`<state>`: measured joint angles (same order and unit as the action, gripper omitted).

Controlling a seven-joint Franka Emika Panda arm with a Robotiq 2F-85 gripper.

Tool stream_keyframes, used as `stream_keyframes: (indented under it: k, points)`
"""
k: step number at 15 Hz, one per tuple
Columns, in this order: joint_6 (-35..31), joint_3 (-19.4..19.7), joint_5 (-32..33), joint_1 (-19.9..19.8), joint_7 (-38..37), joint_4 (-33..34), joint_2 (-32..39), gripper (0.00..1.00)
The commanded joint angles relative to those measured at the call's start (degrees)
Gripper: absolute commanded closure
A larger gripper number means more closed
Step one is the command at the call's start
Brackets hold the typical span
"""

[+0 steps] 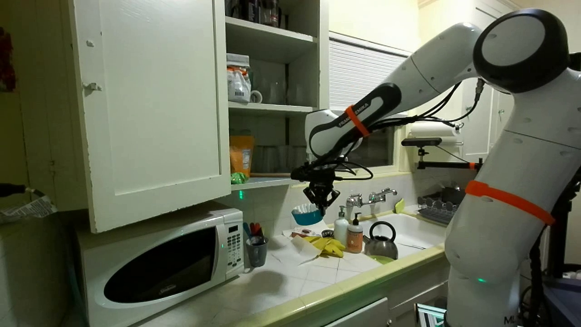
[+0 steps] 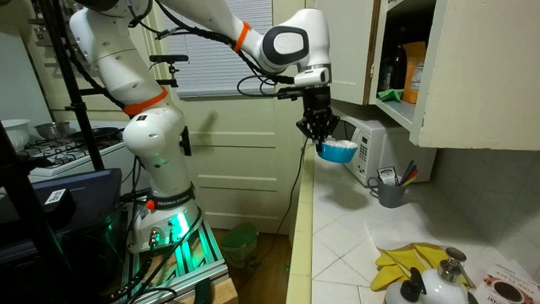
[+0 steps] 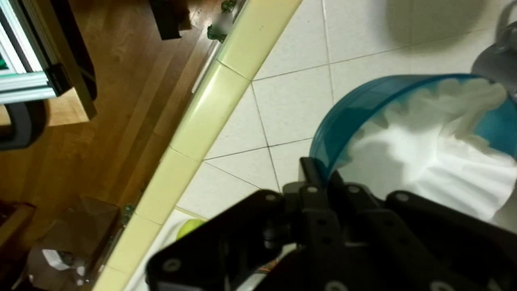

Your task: Remove the blue bowl from the cupboard

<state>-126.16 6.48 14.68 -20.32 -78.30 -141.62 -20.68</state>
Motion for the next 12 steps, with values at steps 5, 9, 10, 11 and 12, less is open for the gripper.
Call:
stream_keyframes:
  k: [5,9,10,11,12]
  points:
    - [-5.1,3.4,-1.7,-1.7,-6.4,-1.1,6.0,0.95]
    - [-3.3,5.0,-4.2,-2.6,-8.8,2.7,11.7,0.99]
    - [-4.0,6.1,-4.2,-3.4,-10.0,3.3,14.3,0.99]
    - [-5.6,7.9,-4.4,-4.1,-9.8,3.7,17.2,0.99]
    - [-6.7,9.7,-5.1,-4.6,-9.7,4.2,20.1,0.99]
